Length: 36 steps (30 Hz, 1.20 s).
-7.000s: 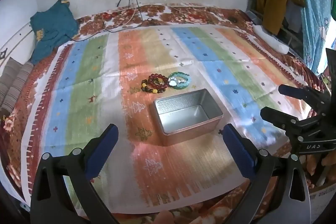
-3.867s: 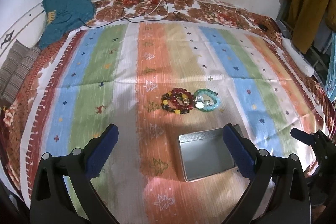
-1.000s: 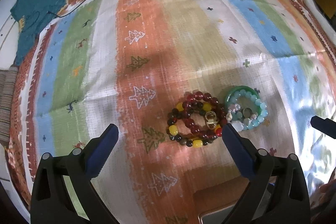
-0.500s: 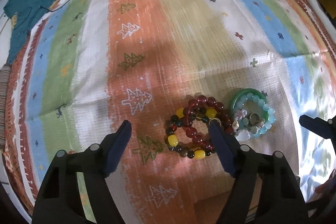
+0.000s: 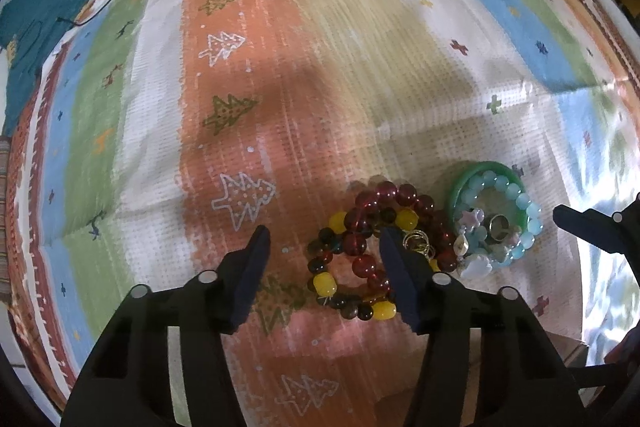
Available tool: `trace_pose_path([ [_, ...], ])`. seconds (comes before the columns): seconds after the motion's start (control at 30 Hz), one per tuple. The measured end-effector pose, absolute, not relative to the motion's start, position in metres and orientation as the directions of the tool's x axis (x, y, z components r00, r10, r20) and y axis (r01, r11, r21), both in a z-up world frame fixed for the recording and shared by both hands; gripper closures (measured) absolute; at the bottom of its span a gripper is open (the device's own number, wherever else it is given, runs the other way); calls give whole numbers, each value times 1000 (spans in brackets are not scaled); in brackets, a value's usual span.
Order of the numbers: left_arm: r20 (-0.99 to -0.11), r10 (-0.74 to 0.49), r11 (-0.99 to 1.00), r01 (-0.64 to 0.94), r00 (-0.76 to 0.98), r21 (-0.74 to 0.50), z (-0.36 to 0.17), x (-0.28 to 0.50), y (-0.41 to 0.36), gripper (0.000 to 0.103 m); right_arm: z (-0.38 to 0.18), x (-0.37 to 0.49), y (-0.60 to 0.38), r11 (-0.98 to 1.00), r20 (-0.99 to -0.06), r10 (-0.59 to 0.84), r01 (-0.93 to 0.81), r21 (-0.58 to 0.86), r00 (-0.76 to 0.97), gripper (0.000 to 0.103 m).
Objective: Organize jewelry
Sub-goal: 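Close left gripper on red beaded bracelet while right gripper closes on white-pink bead bracelet, then lift red bracelet with left gripper while right gripper holds white-pink bracelet in bangle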
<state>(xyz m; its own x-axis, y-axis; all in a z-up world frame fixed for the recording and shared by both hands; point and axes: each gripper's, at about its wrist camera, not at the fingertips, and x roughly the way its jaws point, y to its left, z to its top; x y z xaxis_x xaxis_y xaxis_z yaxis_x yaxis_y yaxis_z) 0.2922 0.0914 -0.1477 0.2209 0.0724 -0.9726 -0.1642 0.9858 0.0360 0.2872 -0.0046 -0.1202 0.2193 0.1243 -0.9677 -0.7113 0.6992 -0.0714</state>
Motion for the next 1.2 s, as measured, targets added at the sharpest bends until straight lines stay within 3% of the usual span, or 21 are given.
trace_pose_path([
  [0.3,-976,78,989,-139,202,50,-160,296,86,77,-130,286,0,676,-974,98,-732,-87,205,67],
  [0.37,-974,89,988,-140,210,60,-159,296,85,80,-132,287,0,675,-975,92,-733,-86,200,79],
  [0.43,-971,94,987,-151,218,61,-157,297,85,90,-133,287,1,672,-975,89,-735,-91,202,83],
  [0.63,-970,106,985,-158,219,72,-155,294,84,90,-131,285,0,666,-973,97,-740,-94,210,93],
  [1.2,-962,109,983,-168,250,68,-137,288,83,90,-115,294,-10,707,-964,156,-706,-42,213,94],
])
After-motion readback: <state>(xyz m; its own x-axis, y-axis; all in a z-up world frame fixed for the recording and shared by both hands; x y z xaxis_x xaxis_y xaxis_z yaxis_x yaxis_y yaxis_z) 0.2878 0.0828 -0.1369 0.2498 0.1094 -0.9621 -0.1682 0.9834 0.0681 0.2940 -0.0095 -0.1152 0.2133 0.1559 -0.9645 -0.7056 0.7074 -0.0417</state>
